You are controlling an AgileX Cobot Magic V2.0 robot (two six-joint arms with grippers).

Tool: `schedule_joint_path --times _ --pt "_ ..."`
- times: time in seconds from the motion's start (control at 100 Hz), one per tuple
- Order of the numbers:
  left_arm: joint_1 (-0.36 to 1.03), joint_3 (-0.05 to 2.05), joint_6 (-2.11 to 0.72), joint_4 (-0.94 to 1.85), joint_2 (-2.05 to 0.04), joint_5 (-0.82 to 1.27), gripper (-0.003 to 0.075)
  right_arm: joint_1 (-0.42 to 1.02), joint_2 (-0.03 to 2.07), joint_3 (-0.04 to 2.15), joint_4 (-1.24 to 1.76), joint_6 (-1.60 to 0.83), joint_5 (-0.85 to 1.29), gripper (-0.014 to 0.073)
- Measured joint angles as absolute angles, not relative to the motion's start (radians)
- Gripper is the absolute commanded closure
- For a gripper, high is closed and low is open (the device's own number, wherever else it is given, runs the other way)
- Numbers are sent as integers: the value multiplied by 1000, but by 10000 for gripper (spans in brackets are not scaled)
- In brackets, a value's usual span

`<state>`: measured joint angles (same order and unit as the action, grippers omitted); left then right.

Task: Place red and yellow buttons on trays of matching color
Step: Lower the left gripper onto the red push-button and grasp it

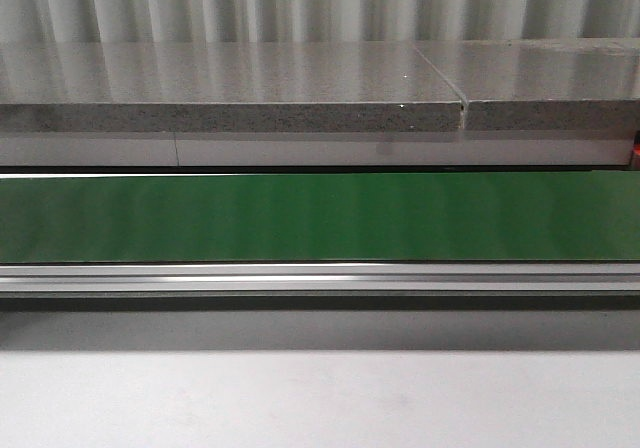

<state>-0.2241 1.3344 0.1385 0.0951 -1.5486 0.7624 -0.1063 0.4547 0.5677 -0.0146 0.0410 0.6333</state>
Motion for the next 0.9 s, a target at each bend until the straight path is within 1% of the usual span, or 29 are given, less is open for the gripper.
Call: schedule_joint_path --times 0.15,0.27,0.62,0.79,0.85,0.9 --pt "-224 1312 0 217 -1532 829 740 -106 455 568 -15 41 633 713" --pt "-224 1271 -53 277 -1532 841 740 -106 455 568 -15 41 633 713" --pt "-139 1156 -91 285 -1532 786 740 -106 455 568 -15 41 633 713" --pt "-127 1118 -91 280 -1532 753 739 -106 455 568 -15 41 633 713" --pt "-127 1107 -91 278 -1532 746 730 -106 455 568 -15 41 633 713" --pt "-127 1099 -93 277 -1532 743 695 -106 455 568 -15 41 633 713"
